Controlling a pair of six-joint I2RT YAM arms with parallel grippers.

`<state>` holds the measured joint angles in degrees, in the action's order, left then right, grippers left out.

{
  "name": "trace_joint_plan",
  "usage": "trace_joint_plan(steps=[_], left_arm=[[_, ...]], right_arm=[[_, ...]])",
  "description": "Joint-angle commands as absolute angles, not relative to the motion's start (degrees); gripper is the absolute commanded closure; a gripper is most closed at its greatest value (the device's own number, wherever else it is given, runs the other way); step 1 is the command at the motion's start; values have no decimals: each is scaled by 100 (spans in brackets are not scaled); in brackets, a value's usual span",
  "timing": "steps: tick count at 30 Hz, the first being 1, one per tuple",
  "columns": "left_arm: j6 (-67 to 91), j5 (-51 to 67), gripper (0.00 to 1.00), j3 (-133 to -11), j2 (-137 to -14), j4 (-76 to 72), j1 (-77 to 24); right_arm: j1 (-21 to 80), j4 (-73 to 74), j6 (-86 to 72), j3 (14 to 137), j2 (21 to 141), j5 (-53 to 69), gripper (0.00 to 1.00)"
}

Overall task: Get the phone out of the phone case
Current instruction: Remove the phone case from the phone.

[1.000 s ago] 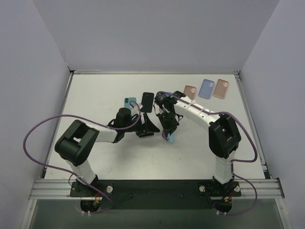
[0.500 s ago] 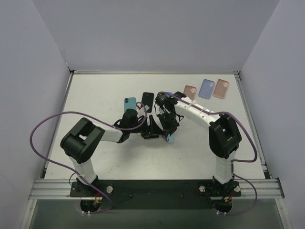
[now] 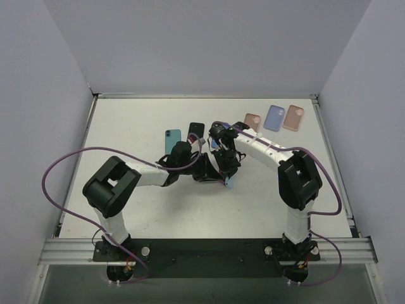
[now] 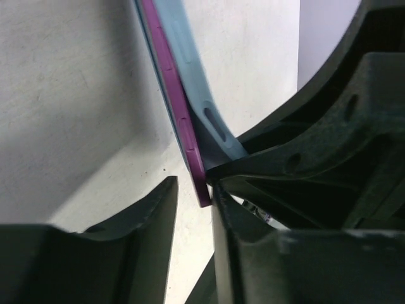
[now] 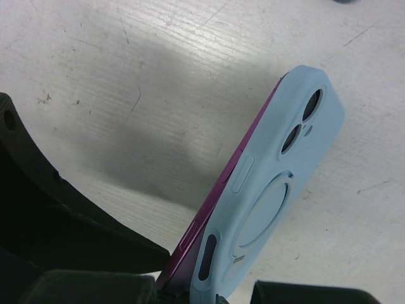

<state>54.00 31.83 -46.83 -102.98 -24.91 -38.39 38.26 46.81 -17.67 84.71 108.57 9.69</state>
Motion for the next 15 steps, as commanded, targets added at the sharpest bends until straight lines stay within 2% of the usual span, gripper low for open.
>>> trace_joint_plan(steps=[1,6,15], left_arm=[[5159,2163,70,-5158,-10547,-1531,-3955],[5010,1706,72,-5537,-10608,-669,-4060],[5185,1925,69,-5511,-10837,-914,-4096]], right_arm=[[3911,4632,-1837,8499,10441,1564,100],[3920,4562,-1916,8499,10345,1687,100],[3929,4333,-2091,8464,10257,1933,100]])
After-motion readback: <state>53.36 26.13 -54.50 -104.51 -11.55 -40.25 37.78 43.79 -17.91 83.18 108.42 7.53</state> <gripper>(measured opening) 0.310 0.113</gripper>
